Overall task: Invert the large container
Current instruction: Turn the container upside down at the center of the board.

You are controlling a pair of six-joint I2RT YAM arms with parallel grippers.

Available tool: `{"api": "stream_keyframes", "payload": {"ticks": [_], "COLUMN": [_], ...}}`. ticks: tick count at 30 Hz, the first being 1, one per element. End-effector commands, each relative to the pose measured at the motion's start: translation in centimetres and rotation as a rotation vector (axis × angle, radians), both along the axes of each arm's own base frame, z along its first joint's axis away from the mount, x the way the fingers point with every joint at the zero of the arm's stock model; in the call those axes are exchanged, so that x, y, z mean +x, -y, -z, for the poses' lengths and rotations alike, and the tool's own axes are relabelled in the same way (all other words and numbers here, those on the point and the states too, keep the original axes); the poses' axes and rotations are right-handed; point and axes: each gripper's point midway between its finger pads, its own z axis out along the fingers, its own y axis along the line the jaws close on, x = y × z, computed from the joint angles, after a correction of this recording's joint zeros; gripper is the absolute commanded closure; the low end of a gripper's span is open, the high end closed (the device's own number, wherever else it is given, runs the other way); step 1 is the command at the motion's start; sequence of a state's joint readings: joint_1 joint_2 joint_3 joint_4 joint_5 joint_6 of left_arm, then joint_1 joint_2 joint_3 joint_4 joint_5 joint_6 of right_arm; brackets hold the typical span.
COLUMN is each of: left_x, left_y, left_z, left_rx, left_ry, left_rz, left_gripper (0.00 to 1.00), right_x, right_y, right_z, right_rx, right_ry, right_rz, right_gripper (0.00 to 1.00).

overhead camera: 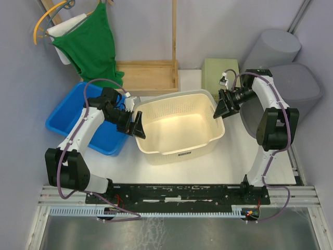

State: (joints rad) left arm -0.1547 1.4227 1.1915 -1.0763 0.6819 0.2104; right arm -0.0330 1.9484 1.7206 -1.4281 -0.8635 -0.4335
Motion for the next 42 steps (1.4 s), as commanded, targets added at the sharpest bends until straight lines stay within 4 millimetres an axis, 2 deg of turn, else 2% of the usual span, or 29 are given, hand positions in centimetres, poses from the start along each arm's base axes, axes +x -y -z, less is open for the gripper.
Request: {"api": "stream_keyframes", "payload": {"ticks": [1,7,11,15,20,25,29,32,34,36,39,42], "left_x": [0.0,0.0,0.1,0.0,0.0,-0.1,-0.1,-0.1,-0.1,-0.2,-0.1,0.4], "left_y": [0.2,0.2,0.3,0.3,0.3,0.3,0.4,0.4,0.4,0.6,0.7,0.7], "left_z": [-0.5,-0.3,-0.2,-0.3,-0.4,-0.4,-0.5,-0.6,-0.5,-0.6,-0.7,-0.9], "left_rx": [-0.013,-0.014,-0.019,-0.020,-0.022,-0.022,-0.026,-0.029,-0.031,-0.041,-0.048,-0.041], "left_ry": [0.043,0.039,0.031,0.033,0.039,0.038,0.039,0.042,0.040,0.041,0.040,0.051], "left_rz": [0.034,0.038,0.038,0.041,0.040,0.041,0.040,0.042,0.042,0.049,0.054,0.075], "left_gripper": [0.05,0.05,0.05,0.05,0.05,0.05,0.06,0.06,0.06,0.06,0.06,0.06], "right_x": [1.7,2.4,2.6,0.9,-0.6,-0.8,-1.2,-1.4,-1.4,-1.5,-1.4,-1.2], "right_y": [-1.0,-1.9,-2.9,-3.5,-3.2,-3.6,-4.2,-4.4,-4.5,-4.8,-5.2,-5.4], "right_z": [-1.8,-3.4,-4.3,-5.0,-3.9,-3.8,-4.1,-4.2,-4.5,-5.4,-7.3,-10.3], "right_rx": [0.086,0.169,0.260,0.323,0.306,0.339,0.348,0.351,0.359,0.386,0.433,0.449], "right_ry": [0.065,0.065,0.027,-0.044,-0.099,-0.119,-0.119,-0.121,-0.111,-0.097,-0.056,0.017], "right_rz": [0.009,0.023,0.029,-0.047,-0.075,-0.067,-0.078,-0.082,-0.082,-0.074,-0.061,-0.057], "right_gripper": [0.16,0.17,0.25,0.28,0.29,0.34,0.43,0.57,0.75,0.98,1.00,1.00]}}
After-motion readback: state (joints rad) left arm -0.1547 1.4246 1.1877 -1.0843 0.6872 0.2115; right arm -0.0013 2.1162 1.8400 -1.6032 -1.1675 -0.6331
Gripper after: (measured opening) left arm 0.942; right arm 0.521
